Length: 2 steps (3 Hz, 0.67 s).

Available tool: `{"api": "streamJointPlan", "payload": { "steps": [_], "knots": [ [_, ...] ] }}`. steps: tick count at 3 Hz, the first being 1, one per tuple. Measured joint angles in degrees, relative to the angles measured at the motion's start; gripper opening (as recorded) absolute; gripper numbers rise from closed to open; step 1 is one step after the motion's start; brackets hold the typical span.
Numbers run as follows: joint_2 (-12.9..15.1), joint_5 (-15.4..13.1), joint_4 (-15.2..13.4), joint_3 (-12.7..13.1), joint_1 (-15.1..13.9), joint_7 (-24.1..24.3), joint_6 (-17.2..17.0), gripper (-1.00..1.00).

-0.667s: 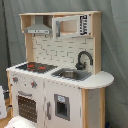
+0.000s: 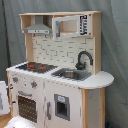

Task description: Play with the kitchen

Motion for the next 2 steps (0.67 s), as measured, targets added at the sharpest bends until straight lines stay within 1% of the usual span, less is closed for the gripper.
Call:
{"api": "streamJointPlan", "payload": {
  "steps": [2],
  "knots": [
    [-0.3, -0.2, -2.5, -7.9, 3.6, -7.9, -4.7, 1.0]
  ]
}}
